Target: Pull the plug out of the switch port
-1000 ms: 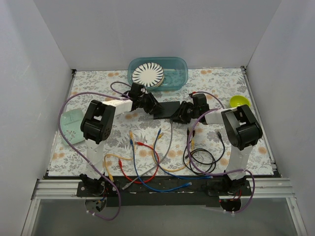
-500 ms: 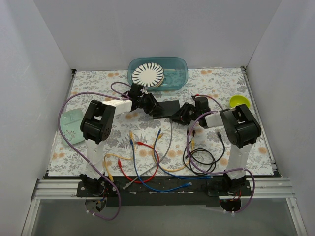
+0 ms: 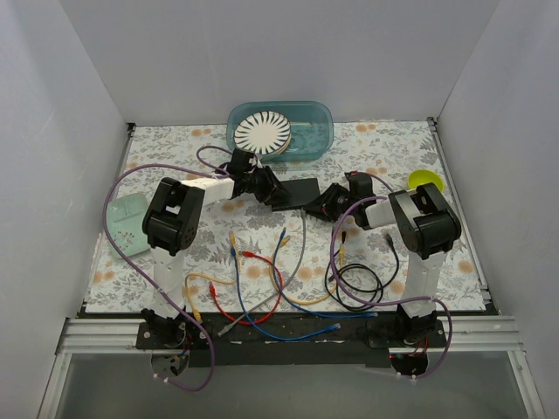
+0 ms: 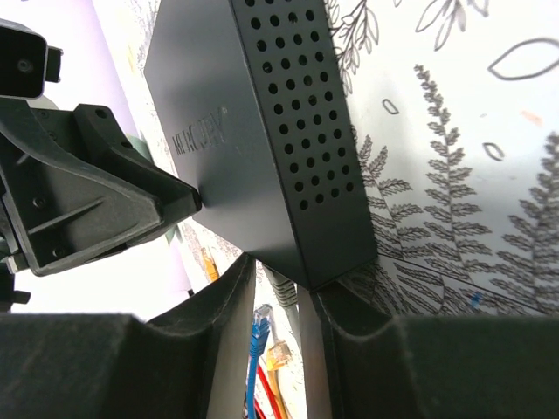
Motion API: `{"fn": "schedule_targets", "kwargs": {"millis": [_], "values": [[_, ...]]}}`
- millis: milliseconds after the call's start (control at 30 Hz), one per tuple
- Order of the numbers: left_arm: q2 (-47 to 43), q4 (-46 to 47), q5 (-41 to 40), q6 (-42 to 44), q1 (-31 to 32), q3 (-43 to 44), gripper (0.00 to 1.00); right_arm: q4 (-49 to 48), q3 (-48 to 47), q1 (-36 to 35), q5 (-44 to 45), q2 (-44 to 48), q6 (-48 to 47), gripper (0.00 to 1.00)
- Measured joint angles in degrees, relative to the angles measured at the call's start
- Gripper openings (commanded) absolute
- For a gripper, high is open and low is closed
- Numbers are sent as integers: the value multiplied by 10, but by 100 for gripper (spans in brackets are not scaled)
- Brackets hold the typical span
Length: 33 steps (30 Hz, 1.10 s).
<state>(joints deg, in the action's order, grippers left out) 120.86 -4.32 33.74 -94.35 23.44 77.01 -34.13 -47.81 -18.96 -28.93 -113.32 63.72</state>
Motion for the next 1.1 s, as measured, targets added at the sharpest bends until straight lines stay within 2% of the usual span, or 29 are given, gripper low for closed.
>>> {"fn": "schedule_targets", "kwargs": {"millis": [233, 333, 500, 833, 1100], "values": [[-7, 5, 3, 1, 0, -12, 28, -6, -2, 0, -3, -4, 8, 34], [-8, 6, 4, 1, 0, -15, 28, -3, -9, 0, -7, -8, 8, 25], [-10, 11, 7, 3, 0, -21, 28, -2, -15, -1, -14, -15, 5, 1], [-19, 32, 29, -12, 3, -49, 29, -1, -16, -2, -21, -14, -41, 1], [-13, 35, 21, -28, 57, -68, 29, 32, -9, -4, -41, -2, -108, 1]]}}
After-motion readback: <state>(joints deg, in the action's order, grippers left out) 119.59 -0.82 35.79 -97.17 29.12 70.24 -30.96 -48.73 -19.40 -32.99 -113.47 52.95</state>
